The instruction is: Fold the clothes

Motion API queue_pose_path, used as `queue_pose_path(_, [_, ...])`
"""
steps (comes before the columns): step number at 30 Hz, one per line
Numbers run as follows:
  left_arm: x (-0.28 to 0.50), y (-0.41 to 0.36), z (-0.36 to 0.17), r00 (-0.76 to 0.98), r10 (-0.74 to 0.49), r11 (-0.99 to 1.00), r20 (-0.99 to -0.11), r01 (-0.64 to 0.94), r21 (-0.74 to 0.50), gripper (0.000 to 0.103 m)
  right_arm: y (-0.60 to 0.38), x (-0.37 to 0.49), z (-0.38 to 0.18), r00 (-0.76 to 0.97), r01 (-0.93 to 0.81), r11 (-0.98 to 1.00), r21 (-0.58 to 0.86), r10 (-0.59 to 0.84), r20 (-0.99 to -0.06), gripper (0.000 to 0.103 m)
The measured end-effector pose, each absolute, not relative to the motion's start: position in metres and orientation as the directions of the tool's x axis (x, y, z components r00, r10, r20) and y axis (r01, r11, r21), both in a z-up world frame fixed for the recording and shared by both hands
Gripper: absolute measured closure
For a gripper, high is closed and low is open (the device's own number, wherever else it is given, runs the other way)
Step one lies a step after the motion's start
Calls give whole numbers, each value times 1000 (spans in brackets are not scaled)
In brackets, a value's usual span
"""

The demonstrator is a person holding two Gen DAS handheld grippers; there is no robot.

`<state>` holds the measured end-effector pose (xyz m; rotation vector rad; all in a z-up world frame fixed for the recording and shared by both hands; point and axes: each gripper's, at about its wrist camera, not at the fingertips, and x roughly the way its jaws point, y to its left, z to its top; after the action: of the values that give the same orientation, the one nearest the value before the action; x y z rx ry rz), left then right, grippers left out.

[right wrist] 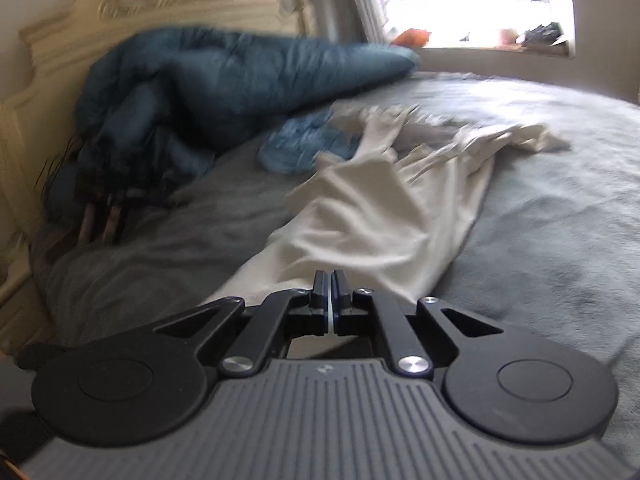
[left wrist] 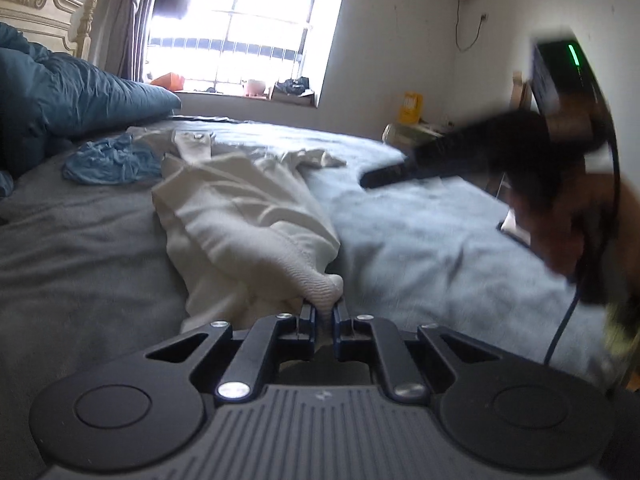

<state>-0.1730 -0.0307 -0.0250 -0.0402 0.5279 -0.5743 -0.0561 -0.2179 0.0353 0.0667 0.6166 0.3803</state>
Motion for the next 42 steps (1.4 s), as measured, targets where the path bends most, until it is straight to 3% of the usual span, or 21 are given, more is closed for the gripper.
queue_pose_path(1, [-172,-30,-30,705,-533,840,-467,509,-191,94,-210,-51,35,733,-335,929,159,363,-575,89])
queue_pose_path(2, [-172,-30,-35,701,-539,837,-466,508,-203,94,-198,-40,35,709,-354,925,135,360,-606,67])
queue_pose_path(4, [-170,-28,-43,685,-557,825,-470,521,-218,94,-173,-19,31,700,-370,924,93,343,-627,39])
queue_pose_path(14, [-175,21,-61,666,-598,801,-445,519,-298,77,-87,137,-23,651,-287,958,18,209,-730,34])
queue_pose_path(17, [-171,36,-62,695,-572,820,-435,484,-306,76,-77,170,-34,642,-243,969,30,184,-745,30])
queue_pose_path(21, [-161,46,-63,714,-549,835,-436,442,-327,73,-61,196,-54,617,-228,972,-58,98,-780,28])
queue_pose_path(22, [-160,48,-62,716,-546,836,-435,436,-332,73,-59,195,-57,623,-237,967,-88,82,-778,29])
queue_pose_path(24, [-160,50,-61,720,-541,838,-434,424,-342,73,-59,189,-56,641,-245,960,-134,57,-765,42])
queue_pose_path(26, [-159,53,-59,724,-537,840,-433,412,-351,73,-69,183,-50,651,-226,965,-133,48,-757,79])
queue_pose_path(29, [-167,52,-57,734,-520,851,-437,404,-336,72,-100,168,-32,662,-175,985,-6,113,-740,100])
queue_pose_path(34, [-175,49,-49,744,-491,869,-453,381,-316,71,-160,109,7,742,-108,972,209,219,-633,101])
queue_pose_path(42, [-173,28,-34,752,-447,894,-484,372,-248,71,-302,-27,19,849,-38,898,438,260,-460,102])
